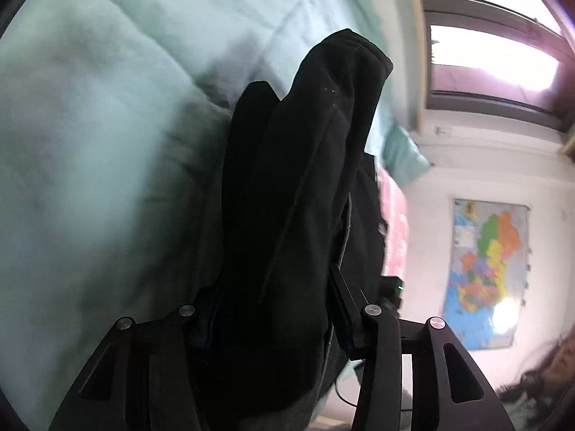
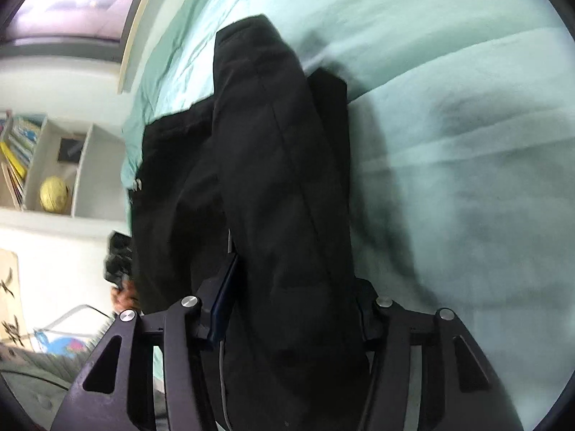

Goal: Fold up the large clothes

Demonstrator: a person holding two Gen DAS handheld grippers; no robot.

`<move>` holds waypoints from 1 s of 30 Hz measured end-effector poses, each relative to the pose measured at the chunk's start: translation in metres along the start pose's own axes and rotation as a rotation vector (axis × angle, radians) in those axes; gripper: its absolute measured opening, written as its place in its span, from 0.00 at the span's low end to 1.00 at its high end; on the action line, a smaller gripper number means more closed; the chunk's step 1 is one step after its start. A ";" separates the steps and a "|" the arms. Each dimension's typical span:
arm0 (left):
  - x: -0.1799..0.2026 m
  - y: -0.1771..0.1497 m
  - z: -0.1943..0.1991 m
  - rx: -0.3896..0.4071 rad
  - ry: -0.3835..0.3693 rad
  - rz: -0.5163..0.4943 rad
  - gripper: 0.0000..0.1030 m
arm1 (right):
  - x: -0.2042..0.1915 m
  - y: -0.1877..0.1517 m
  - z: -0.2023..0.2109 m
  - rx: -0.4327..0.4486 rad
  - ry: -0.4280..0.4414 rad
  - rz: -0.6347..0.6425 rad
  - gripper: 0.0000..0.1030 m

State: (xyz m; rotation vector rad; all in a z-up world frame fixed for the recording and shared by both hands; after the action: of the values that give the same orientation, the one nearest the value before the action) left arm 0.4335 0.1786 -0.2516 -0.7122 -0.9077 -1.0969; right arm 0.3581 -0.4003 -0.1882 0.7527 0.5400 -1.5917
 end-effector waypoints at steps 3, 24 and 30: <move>-0.004 0.001 -0.008 -0.014 0.062 0.018 0.49 | 0.003 0.001 -0.006 -0.011 0.018 -0.017 0.57; 0.156 -0.106 0.031 0.142 -0.031 -0.253 0.32 | -0.134 -0.054 0.051 0.169 0.064 0.216 0.42; 0.190 -0.152 0.057 0.165 -0.063 -0.305 0.32 | -0.139 -0.040 0.033 0.216 0.062 0.262 0.42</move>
State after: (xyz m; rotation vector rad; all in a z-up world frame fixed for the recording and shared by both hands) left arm 0.3093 0.0978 -0.0498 -0.4833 -1.1736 -1.2551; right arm 0.3210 -0.3232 -0.0670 0.9956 0.3010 -1.3984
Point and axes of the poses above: each gripper's, at about its wrist camera, not at the fingertips, and z roughly against the way its jaws point, x to its right, y to its top, the point moved 3 cm from there along -z, roughly the way its jaws point, and after that the axes turned 1 degree about -x, right-handed, at the moved point
